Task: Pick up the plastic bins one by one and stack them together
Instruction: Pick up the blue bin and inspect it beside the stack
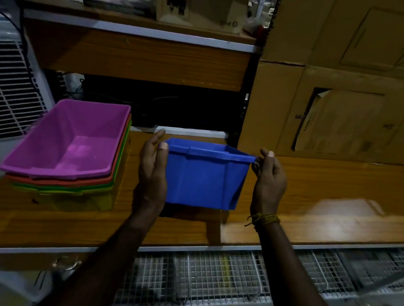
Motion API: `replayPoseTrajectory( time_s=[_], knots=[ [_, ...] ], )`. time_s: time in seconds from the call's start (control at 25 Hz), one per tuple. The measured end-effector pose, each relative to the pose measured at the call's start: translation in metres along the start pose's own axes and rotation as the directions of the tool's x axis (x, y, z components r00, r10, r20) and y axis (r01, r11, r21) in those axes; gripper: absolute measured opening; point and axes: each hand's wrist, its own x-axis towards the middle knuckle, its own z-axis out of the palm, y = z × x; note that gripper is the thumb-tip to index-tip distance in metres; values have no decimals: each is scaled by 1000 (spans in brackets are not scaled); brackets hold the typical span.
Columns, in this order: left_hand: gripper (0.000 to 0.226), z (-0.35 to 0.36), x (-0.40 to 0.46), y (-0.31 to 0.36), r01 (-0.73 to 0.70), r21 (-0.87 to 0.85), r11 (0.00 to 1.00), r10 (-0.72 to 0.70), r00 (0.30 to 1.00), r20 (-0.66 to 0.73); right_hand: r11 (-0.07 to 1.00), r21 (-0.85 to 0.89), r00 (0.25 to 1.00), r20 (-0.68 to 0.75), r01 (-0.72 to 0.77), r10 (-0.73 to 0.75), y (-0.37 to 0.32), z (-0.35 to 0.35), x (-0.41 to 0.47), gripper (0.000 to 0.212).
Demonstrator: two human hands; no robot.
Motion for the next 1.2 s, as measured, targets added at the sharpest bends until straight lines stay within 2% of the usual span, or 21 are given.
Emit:
replayPoseTrajectory(
  time_s=[0.16, 0.32, 0.52, 0.72, 0.84, 0.96, 1.08, 1.2],
  knots=[
    [61, -1, 3, 1, 14, -19, 1000, -14, 1000, 3, 1000, 14, 1000, -15, 6, -6, -3, 2, -1, 25],
    [57, -9, -6, -6, 35, -17, 999, -34, 999, 43, 1000, -16, 999, -36, 3, -3, 3, 0, -12, 25],
    [49, -18, -22, -12, 147, 7, 989, -147, 987, 68, 996, -68, 998, -35, -49, 47, 16, -8, -30, 24],
    [64, -27, -35, -42, 311, 109, 944, -318, 946, 56, 971, -188, 988, -2, -150, 152, 38, -20, -45, 36],
    [59, -26, -41, -60, 380, 268, 885, -392, 920, -6, 941, -278, 976, 51, -192, 214, 46, -27, -47, 26],
    [46, -21, -38, -72, 353, 465, 812, -362, 929, -73, 915, -354, 962, 114, -194, 248, 57, -32, -40, 29],
    [38, -11, -26, -77, 250, 737, 628, -303, 951, -64, 896, -410, 951, 166, -174, 260, 63, -29, -24, 32],
    [33, 2, -10, -78, 126, 861, 494, -255, 967, 5, 888, -432, 938, 217, -156, 271, 65, -19, -8, 29]
  ],
)
